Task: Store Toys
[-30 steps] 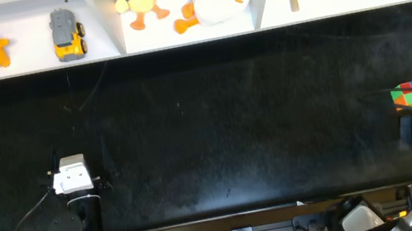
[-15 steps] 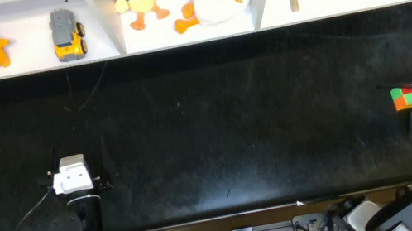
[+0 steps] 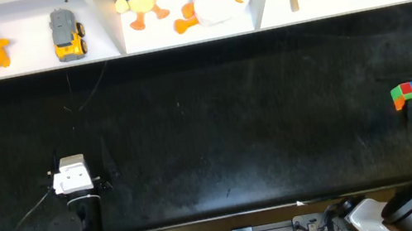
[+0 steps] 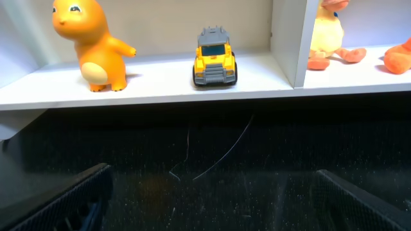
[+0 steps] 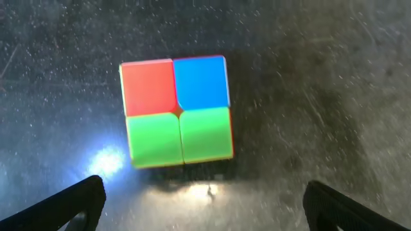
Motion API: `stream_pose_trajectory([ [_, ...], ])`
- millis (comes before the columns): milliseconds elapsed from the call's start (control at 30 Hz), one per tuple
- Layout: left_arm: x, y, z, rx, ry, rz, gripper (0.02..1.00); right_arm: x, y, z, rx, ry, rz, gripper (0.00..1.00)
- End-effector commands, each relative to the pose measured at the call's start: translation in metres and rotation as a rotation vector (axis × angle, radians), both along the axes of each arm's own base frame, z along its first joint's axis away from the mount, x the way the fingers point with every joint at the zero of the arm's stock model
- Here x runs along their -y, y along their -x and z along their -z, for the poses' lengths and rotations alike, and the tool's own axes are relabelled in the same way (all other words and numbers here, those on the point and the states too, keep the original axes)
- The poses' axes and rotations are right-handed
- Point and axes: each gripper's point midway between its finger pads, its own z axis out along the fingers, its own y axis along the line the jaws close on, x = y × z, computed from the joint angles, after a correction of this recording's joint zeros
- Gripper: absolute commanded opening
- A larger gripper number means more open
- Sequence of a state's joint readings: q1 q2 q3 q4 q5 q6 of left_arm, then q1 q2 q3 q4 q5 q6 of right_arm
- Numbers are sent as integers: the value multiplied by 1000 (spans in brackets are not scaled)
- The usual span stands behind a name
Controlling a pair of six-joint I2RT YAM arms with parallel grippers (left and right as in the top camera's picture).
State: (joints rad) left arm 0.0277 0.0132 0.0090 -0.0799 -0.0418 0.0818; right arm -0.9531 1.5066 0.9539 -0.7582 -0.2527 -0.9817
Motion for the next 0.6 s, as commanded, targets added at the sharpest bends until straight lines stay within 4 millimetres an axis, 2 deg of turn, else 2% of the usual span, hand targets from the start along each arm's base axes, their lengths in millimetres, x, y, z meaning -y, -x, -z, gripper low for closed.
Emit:
stream_pose_trajectory([
  [33, -1, 1, -1, 5, -16, -3, 998, -4, -19, -10, 68, -11, -48, 998],
  [200, -1, 1, -1, 5, -16, -3, 998, -6, -31, -15, 113, -30, -24, 996],
  [433, -1, 1, -1, 5, -16, -3, 998, -9, -34, -14, 117, -55, 6, 996],
  [600, -1, 1, -1, 5, -16, -3, 998, -10, -32, -4, 94, -80, 16, 998],
])
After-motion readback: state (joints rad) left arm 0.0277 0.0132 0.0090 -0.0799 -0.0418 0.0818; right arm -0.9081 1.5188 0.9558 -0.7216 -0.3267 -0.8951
